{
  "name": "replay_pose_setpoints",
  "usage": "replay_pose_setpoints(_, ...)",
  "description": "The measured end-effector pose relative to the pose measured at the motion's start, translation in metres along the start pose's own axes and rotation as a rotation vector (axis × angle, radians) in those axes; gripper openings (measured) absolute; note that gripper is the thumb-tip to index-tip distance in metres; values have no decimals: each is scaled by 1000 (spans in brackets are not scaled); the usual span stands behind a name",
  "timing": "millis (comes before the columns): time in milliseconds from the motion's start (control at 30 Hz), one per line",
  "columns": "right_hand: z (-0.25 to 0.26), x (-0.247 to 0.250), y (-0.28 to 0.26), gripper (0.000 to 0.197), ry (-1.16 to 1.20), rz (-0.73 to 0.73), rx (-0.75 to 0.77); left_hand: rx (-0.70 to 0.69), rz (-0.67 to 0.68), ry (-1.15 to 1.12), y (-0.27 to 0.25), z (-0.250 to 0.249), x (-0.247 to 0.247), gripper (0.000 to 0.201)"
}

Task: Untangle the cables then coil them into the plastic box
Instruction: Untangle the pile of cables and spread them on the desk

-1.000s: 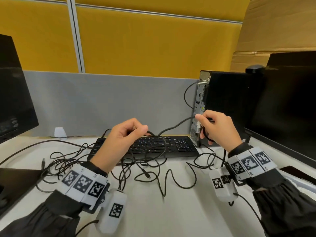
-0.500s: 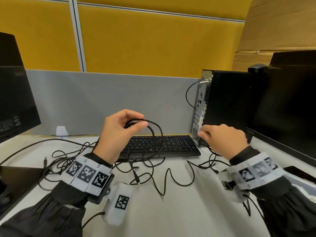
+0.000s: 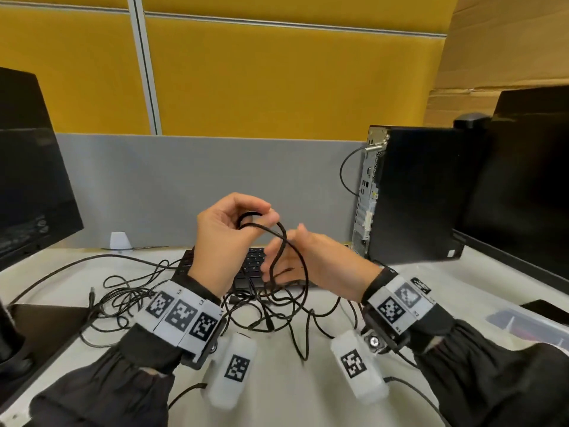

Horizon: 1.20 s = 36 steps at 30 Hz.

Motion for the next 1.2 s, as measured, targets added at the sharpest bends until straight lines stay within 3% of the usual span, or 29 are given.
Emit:
replay_pose_setpoints(67,12,-3,-1,39,54,49,44,-22,9,40,-1,2,0,23)
replay_pose_setpoints(133,21,4,-1,34,64,-58,47,-64,60,141,0,0,-1,21)
replay_pose_setpoints(233,27,40,-4,35,59,-416,2,82,82,87,3,2,8,11)
replay_pose_setpoints(333,26,84,-18,34,31,-739,-12,271,111,-152,0,9,24,29)
replay_pose_setpoints(433,18,118,-38,32,109,-1018,-23,353,84,-199,-1,14,46,32)
replay_pose_setpoints(500,18,135,-55,29,253,-1150,25,340,80,-42,1,15,62,34)
replay_pose_setpoints(600,23,156,-84,23,362,-1328,88,259,38,393,6,18,94,41)
replay_pose_setpoints(667,25,163,-98,18,389,-1394,118,289,80,666,8,21,111,37)
replay_pose_setpoints(733,28,161,-100,16,341,-1370,107,436,299,791,3,27,111,26)
replay_pose_setpoints(800,32,152,-91,17,232,-1262,89,623,580,686,-12,30,92,26)
replay_pose_setpoints(833,36,146,-84,19,173,-1199,89,678,699,622,-18,29,80,37)
replay_pose_setpoints(900,47,133,-72,25,96,-1084,108,660,847,558,-21,23,56,66)
replay_pose_setpoints(967,59,118,-61,30,74,-959,138,567,804,514,-14,21,31,84)
replay_pose_setpoints(1033,73,100,-52,33,66,-805,173,421,652,462,-6,22,3,83)
replay_pose_setpoints(1133,96,78,-45,32,73,-630,271,297,615,292,-11,33,-38,42)
replay_pose_setpoints(1200,118,84,-55,32,109,-666,385,278,630,263,-14,43,-43,14)
Point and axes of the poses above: each hand's wrist, its own y-axis towards the middle knuckle, its own x-axis out of the back of the hand, z = x × y, the point moved 4 cm from there along y, towards the middle knuckle, and after that the axes turned 10 degrees about -y, right-handed, at the moved point
